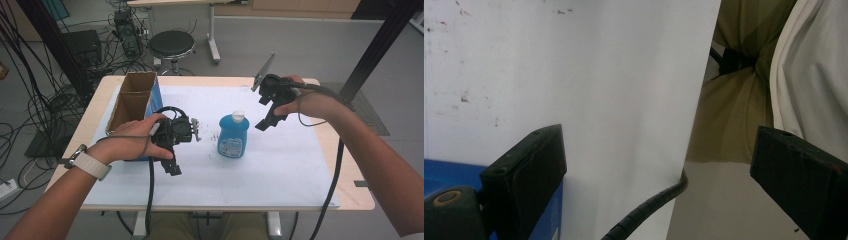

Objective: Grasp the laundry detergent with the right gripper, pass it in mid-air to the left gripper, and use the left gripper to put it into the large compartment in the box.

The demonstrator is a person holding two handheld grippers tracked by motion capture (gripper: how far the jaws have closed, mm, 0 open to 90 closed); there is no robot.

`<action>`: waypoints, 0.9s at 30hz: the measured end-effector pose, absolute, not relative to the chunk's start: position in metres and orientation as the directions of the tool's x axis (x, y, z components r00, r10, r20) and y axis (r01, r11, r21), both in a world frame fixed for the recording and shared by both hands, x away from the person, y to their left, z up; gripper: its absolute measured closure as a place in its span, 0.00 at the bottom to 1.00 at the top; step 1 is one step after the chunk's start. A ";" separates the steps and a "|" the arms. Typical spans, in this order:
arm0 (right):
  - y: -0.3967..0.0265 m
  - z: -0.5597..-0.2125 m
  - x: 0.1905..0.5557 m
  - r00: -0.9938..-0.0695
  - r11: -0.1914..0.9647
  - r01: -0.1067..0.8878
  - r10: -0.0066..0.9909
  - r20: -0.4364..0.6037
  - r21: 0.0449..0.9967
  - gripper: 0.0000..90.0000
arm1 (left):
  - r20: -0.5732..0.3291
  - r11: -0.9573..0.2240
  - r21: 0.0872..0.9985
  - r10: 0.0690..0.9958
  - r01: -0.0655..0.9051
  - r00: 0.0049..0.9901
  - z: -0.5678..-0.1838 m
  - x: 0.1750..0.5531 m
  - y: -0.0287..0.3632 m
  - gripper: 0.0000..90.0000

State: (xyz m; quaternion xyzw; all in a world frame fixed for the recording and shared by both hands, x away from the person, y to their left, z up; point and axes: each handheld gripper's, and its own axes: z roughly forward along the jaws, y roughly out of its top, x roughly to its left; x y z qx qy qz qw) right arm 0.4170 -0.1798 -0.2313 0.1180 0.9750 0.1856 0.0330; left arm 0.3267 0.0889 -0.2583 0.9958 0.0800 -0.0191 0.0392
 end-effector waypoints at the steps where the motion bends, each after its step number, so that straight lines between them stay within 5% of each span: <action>1: -0.180 -0.232 0.417 -0.970 0.902 0.217 0.242 -0.019 0.374 0.05 | -0.043 -0.984 0.077 0.158 0.161 0.987 -0.259 0.327 0.089 0.09; 27: -0.182 -0.255 0.415 -0.968 0.870 0.226 0.252 -0.002 0.438 0.05 | -0.044 -0.982 0.088 0.164 0.167 0.986 -0.262 0.327 0.091 0.09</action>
